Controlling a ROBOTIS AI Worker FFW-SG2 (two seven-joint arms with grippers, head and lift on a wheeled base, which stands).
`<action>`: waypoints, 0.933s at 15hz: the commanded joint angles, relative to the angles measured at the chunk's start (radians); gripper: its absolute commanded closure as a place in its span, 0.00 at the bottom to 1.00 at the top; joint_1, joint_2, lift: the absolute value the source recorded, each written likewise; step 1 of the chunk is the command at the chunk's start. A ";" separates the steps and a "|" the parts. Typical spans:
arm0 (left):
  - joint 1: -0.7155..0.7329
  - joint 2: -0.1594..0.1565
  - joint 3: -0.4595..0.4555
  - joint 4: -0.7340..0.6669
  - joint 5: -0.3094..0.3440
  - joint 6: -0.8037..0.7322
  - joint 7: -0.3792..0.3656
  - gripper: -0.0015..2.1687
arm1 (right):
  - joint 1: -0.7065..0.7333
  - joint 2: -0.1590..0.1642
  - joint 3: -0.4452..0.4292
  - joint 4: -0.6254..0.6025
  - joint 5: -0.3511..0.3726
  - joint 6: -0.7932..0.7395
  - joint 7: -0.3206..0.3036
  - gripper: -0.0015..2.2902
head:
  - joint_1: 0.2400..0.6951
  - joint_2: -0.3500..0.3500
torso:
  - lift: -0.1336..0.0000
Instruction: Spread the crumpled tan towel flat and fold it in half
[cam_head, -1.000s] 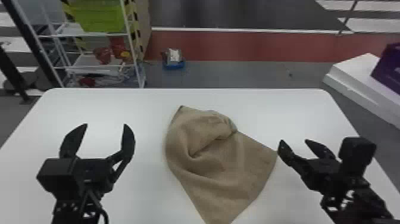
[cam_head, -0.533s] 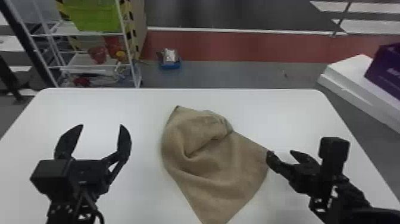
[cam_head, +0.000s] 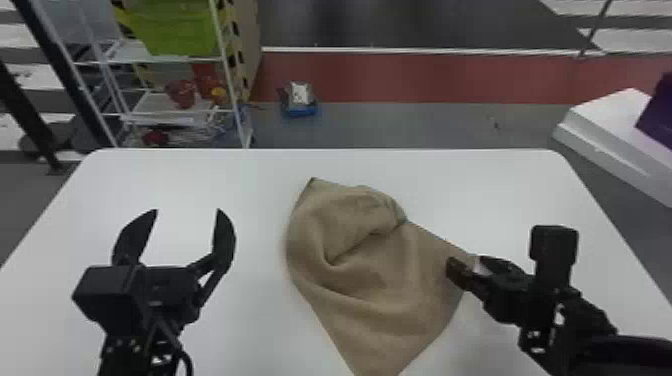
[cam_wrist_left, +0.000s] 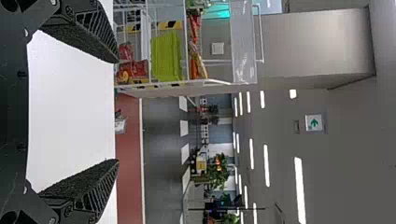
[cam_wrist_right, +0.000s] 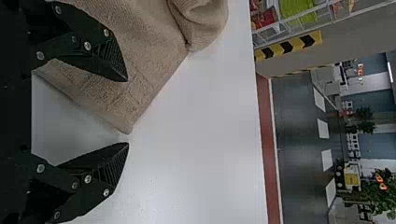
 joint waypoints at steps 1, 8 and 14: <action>0.000 -0.004 0.002 0.003 0.001 0.000 0.000 0.07 | -0.016 0.000 0.013 0.009 -0.001 0.023 0.000 0.21 | 1.00 0.52 | 0.07; -0.011 -0.004 0.011 0.011 0.008 -0.003 0.000 0.07 | -0.029 -0.001 -0.001 -0.051 -0.011 0.066 0.046 0.78 | 1.00 0.55 | 0.07; -0.026 -0.004 0.020 0.039 0.012 0.000 -0.008 0.07 | -0.237 -0.003 -0.161 -0.257 -0.283 0.560 0.244 0.78 | 1.00 0.59 | 0.07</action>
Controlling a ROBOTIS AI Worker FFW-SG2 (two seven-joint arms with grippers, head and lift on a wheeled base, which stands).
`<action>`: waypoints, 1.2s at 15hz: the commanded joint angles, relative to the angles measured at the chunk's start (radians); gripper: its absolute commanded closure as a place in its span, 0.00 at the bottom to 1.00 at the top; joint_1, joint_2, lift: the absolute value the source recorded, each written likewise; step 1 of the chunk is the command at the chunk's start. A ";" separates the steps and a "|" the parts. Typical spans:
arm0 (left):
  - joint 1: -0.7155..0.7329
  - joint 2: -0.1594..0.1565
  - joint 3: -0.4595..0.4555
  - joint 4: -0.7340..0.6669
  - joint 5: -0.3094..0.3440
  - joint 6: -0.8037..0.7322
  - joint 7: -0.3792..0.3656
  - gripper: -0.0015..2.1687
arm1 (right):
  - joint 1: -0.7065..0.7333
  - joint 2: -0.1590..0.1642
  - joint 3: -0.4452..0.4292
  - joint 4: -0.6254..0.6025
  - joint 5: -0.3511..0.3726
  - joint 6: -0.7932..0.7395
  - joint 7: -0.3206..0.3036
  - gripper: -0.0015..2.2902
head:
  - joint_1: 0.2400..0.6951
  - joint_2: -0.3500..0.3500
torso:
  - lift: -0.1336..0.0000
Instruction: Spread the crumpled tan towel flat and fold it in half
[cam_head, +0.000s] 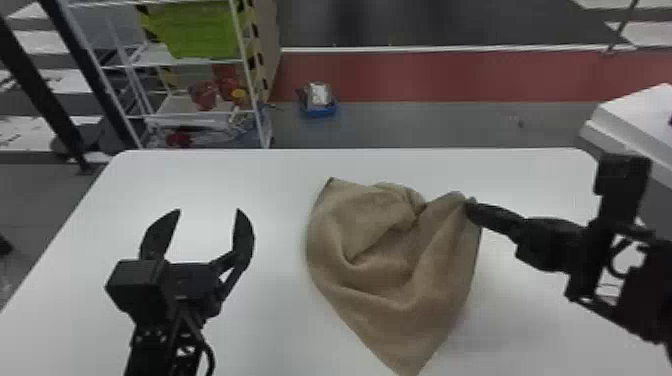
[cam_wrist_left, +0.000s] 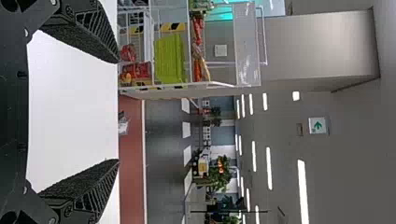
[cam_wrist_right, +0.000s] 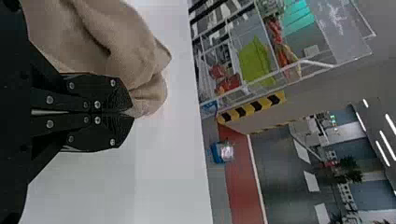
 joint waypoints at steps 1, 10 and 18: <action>-0.001 -0.004 0.006 0.001 0.003 0.001 -0.005 0.07 | -0.177 -0.011 -0.115 -0.023 -0.166 0.303 0.055 0.78 | 1.00 0.61 | 0.07; 0.007 -0.004 -0.007 -0.002 -0.006 0.001 -0.007 0.07 | -0.333 -0.174 -0.457 0.128 -0.289 0.318 0.076 0.78 | 0.99 0.49 | 0.07; -0.001 -0.004 -0.028 0.007 -0.015 0.010 -0.021 0.07 | -0.175 -0.217 -0.417 0.359 -0.054 0.082 0.046 0.78 | 1.00 0.14 | 0.07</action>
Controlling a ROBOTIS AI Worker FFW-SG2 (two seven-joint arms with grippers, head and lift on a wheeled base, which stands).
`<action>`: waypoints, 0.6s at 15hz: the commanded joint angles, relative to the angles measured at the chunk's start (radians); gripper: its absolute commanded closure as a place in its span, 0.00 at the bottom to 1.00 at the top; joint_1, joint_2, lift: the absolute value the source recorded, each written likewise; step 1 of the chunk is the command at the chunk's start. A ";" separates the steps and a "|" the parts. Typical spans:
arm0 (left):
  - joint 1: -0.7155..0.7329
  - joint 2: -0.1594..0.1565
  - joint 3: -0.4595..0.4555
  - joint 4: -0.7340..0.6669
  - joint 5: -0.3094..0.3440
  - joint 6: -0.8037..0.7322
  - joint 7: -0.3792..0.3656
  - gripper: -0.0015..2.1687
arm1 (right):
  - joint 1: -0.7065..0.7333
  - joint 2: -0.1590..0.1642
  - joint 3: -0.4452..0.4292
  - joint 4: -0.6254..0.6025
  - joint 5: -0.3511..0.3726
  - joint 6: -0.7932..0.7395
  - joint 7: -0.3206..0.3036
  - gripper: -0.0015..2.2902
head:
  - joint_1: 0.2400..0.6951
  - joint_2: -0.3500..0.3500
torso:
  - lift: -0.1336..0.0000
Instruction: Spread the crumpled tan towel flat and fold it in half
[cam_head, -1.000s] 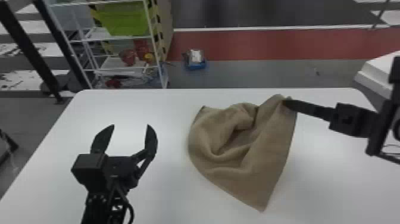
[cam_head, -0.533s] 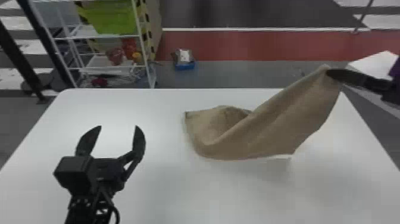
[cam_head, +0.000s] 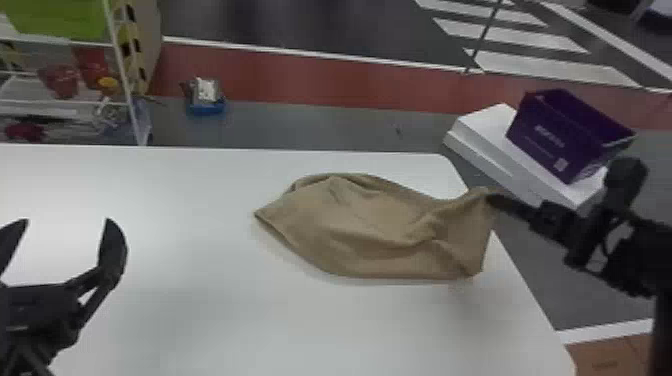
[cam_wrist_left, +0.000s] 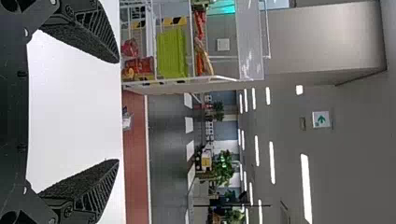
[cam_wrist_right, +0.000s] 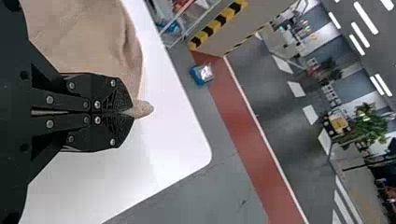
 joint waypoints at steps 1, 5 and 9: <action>-0.001 -0.004 -0.011 0.005 -0.003 -0.002 -0.014 0.07 | 0.054 0.017 0.048 0.032 0.025 -0.055 0.002 0.78 | 1.00 0.14 | 0.07; -0.013 -0.004 -0.014 0.021 0.006 0.001 -0.056 0.06 | 0.117 0.058 0.112 0.041 0.028 -0.116 0.013 0.78 | 1.00 0.16 | 0.07; -0.027 -0.004 -0.029 0.038 0.012 0.001 -0.073 0.07 | 0.129 0.132 0.215 0.065 0.051 -0.230 -0.004 0.78 | 1.00 0.20 | 0.07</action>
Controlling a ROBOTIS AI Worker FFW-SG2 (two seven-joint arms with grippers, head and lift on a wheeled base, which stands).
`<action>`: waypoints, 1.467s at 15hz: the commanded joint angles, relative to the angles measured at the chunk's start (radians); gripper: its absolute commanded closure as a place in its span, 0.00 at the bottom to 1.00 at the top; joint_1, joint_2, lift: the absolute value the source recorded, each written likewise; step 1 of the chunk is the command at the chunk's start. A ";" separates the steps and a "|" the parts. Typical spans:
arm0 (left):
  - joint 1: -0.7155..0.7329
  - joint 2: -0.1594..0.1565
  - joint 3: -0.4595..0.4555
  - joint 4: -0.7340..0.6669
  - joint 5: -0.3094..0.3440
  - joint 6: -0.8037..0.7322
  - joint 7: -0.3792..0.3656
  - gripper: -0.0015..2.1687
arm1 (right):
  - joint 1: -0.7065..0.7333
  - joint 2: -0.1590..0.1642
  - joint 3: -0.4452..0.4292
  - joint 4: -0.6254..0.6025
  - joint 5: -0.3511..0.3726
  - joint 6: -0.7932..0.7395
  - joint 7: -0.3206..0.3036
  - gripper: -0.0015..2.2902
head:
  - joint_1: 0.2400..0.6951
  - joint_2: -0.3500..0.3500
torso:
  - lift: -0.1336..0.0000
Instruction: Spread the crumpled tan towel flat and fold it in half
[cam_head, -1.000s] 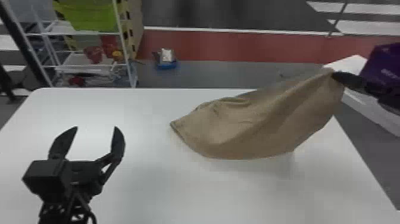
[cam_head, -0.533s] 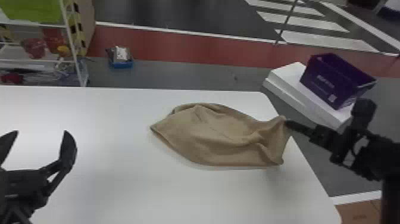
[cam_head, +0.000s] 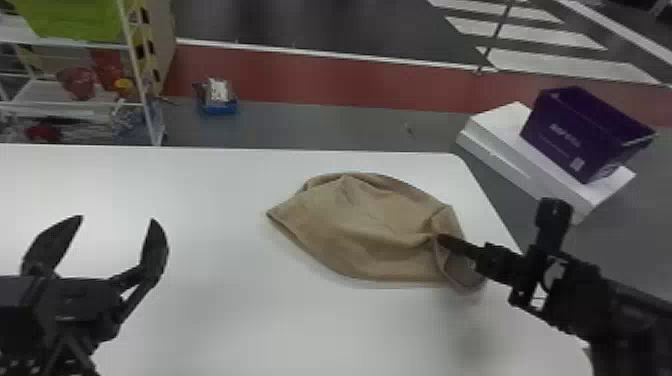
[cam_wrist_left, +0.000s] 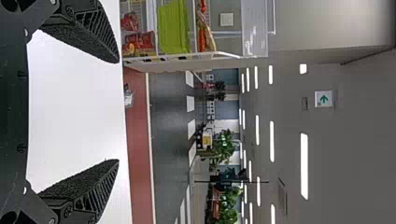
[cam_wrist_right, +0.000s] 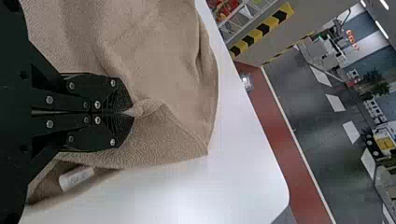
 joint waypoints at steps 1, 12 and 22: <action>-0.004 -0.004 -0.008 0.014 -0.001 0.000 0.001 0.07 | 0.002 0.041 0.070 0.005 0.009 -0.048 -0.005 0.78 | 1.00 0.22 | 0.07; 0.005 -0.004 0.004 0.024 0.001 -0.009 0.004 0.07 | 0.098 0.119 0.409 -0.159 -0.048 0.053 0.021 0.78 | 1.00 0.70 | 0.07; -0.013 -0.004 -0.030 0.050 -0.004 -0.031 0.004 0.07 | 0.130 0.063 -0.172 -0.265 -0.232 0.154 0.076 0.78 | 1.00 0.32 | 0.07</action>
